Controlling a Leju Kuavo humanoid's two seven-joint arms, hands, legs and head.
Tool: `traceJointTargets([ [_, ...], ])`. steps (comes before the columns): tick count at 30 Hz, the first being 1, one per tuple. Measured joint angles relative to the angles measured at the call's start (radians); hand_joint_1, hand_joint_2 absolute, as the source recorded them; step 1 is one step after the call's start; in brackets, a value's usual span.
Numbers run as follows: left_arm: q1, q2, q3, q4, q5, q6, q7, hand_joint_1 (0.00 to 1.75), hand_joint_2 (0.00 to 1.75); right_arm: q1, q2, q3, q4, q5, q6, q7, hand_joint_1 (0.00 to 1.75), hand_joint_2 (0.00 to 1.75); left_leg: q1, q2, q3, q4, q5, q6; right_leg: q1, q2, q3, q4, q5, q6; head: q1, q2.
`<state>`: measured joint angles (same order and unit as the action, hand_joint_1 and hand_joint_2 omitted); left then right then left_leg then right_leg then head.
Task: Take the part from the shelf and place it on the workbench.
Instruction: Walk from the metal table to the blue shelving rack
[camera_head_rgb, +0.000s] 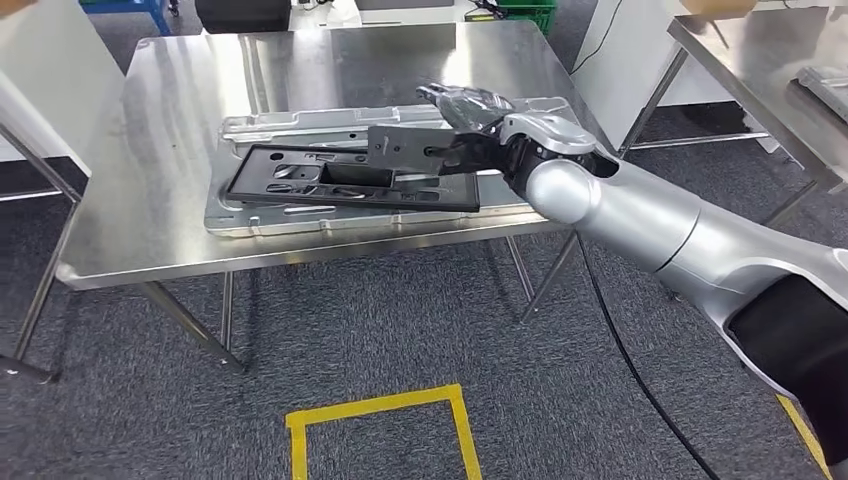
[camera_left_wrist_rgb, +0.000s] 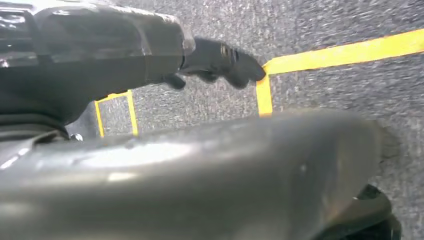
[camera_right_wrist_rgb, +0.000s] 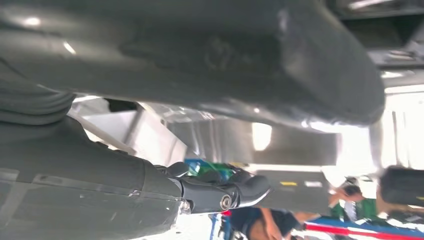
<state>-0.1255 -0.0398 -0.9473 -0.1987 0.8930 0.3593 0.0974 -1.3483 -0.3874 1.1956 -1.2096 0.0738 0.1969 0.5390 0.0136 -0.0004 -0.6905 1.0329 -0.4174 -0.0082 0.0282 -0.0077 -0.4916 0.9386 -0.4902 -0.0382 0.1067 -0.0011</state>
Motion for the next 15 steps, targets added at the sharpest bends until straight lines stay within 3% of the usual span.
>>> traceJointTargets([
  [3, 0.002, 0.007, -0.004, 0.000, -0.002, 0.001, 0.008, 0.00, 0.00, 0.028, -0.021, 0.000, -0.014, 0.000, -0.008, 0.016, 0.00, 0.00, 0.004, -0.003, -0.037, 0.144, -0.133, -0.015, -0.007, -0.009, -0.032, -0.006, 0.033, 0.001, -0.016, 0.000],
  [4, 0.002, 0.010, -0.004, 0.000, -0.003, 0.002, 0.008, 0.00, 0.00, 0.038, -0.029, 0.000, -0.020, 0.000, -0.010, 0.020, 0.00, 0.00, 0.006, -0.002, -0.045, 0.201, -0.159, -0.020, -0.008, -0.010, -0.049, 0.002, 0.041, 0.003, -0.021, 0.000],
  [5, 0.002, 0.013, -0.004, 0.000, -0.003, 0.002, 0.008, 0.00, 0.00, 0.047, -0.037, -0.001, -0.026, 0.000, -0.011, 0.022, 0.00, 0.00, 0.008, -0.002, -0.043, 0.235, -0.160, -0.026, -0.011, -0.010, -0.068, 0.011, 0.047, 0.007, -0.024, 0.000],
  [6, 0.002, 0.016, -0.004, 0.000, -0.004, 0.003, 0.007, 0.00, 0.00, 0.056, -0.046, -0.001, -0.032, 0.001, -0.013, 0.025, 0.00, 0.00, 0.010, 0.000, -0.027, 0.241, -0.144, -0.032, -0.016, -0.009, -0.088, 0.023, 0.053, 0.011, -0.028, 0.000],
  [8, 0.001, 0.020, -0.005, 0.000, -0.005, 0.004, 0.002, 0.00, 0.00, 0.068, -0.065, -0.006, -0.046, -0.001, -0.017, 0.033, 0.00, 0.00, 0.016, 0.003, 0.042, 0.168, -0.107, -0.045, -0.025, -0.009, -0.130, 0.055, 0.060, 0.022, -0.037, 0.000],
  [10, 0.000, 0.021, -0.006, 0.000, -0.004, 0.006, -0.006, 0.00, 0.00, 0.082, -0.089, -0.019, -0.062, -0.011, -0.029, 0.046, 0.00, 0.00, 0.017, -0.001, 0.105, 0.075, -0.116, -0.047, -0.028, -0.007, -0.165, 0.087, 0.064, 0.034, -0.048, 0.000],
  [11, -0.001, 0.021, -0.008, -0.001, -0.003, 0.007, -0.008, 0.00, 0.00, 0.099, -0.104, -0.030, -0.073, -0.022, -0.041, 0.052, 0.00, 0.00, 0.016, -0.004, 0.118, 0.050, -0.128, -0.043, -0.027, -0.006, -0.175, 0.098, 0.068, 0.040, -0.050, 0.000],
  [13, 0.000, 0.020, -0.010, -0.001, 0.000, 0.010, -0.010, 0.00, 0.00, 0.161, -0.138, -0.055, -0.092, -0.044, -0.078, 0.053, 0.00, 0.00, 0.015, -0.013, 0.116, 0.043, -0.126, -0.024, -0.027, -0.007, -0.179, 0.102, 0.082, 0.050, -0.047, 0.000],
  [15, -0.001, 0.018, -0.011, -0.001, 0.002, 0.011, -0.009, 0.00, 0.00, 0.246, -0.176, -0.073, -0.104, -0.054, -0.118, 0.041, 0.00, 0.00, 0.017, -0.019, 0.106, 0.040, -0.110, -0.003, -0.032, -0.005, -0.186, 0.119, 0.056, 0.060, -0.043, 0.000],
])
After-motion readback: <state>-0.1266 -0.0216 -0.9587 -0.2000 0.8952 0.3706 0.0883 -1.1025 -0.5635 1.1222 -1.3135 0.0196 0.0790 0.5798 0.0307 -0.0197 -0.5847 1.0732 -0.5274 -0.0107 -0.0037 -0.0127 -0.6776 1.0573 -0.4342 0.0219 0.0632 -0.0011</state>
